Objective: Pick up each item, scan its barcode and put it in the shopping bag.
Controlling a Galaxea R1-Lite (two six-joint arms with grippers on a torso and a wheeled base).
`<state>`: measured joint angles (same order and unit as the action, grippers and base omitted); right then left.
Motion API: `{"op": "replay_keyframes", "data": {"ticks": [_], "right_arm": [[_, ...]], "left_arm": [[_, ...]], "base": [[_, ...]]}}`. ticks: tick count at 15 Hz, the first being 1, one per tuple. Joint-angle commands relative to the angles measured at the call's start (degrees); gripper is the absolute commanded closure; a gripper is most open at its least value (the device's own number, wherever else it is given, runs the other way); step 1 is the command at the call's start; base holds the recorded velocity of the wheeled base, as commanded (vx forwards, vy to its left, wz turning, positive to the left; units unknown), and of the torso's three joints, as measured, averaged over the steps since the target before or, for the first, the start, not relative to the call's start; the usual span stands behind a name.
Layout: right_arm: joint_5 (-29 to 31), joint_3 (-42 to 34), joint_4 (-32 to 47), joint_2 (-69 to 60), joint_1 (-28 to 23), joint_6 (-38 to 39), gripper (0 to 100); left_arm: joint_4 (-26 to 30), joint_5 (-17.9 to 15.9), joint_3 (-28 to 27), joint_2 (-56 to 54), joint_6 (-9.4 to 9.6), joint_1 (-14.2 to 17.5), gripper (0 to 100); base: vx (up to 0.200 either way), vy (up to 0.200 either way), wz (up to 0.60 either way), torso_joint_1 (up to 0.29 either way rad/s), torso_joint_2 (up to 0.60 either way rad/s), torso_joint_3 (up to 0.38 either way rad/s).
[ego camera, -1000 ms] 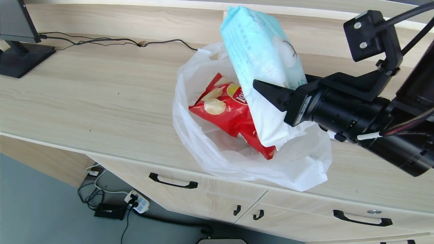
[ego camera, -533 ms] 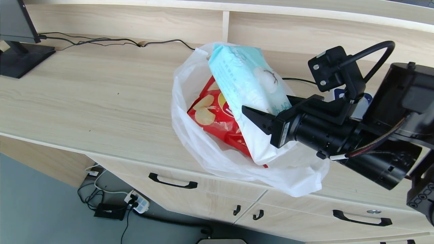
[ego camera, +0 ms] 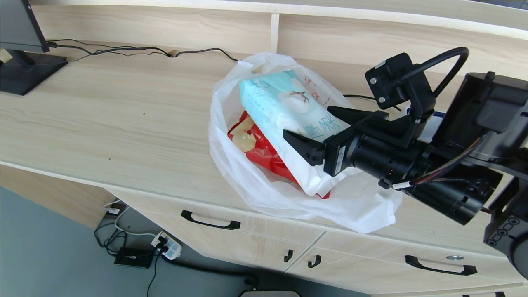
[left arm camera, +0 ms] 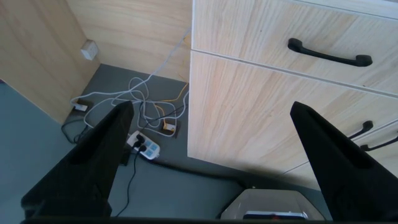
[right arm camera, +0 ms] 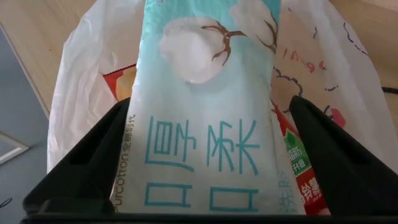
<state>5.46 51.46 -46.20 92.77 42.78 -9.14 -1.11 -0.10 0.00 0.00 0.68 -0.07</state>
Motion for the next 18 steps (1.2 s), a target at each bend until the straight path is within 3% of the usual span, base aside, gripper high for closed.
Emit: {"op": "replay_keyframes", "data": {"ticks": [1, 7, 10, 12, 15, 18], "right_arm": [[0.08, -0.22, -0.12, 0.13, 0.03, 0.09, 0], [0.16, 0.31, -0.2, -1.72, -0.06, 0.27, 0], [0.87, -5.67, -0.2, -10.5, -1.82, 1.41, 0], [2.1, -19.11, 0.32, -23.07, -5.16, 2.38, 0], [2.19, -40.56, 0.41, -39.77, -4.98, 2.64, 0], [2.1, -49.7, 2.34, -49.88, -4.98, 2.99, 0]], "left_arm": [[-0.03, 0.01, 0.0, 0.09, 0.02, -0.01, 0], [-0.12, 0.01, 0.0, 0.09, 0.02, -0.01, 0], [-0.12, 0.01, 0.0, 0.09, 0.11, -0.01, 0], [-0.12, 0.01, 0.0, 0.09, 0.28, -0.01, 0], [-0.12, 0.01, 0.0, 0.09, 0.28, -0.01, 0], [-0.03, 0.01, 0.0, 0.09, 0.28, -0.01, 0]], "base": [[0.0, 0.0, 0.0, 0.0, 0.0, 0.0], [0.0, 0.0, 0.0, 0.0, 0.0, 0.0], [0.0, 0.0, 0.0, 0.0, 0.0, 0.0], [0.0, 0.0, 0.0, 0.0, 0.0, 0.0], [0.0, 0.0, 0.0, 0.0, 0.0, 0.0], [0.0, 0.0, 0.0, 0.0, 0.0, 0.0]]}}
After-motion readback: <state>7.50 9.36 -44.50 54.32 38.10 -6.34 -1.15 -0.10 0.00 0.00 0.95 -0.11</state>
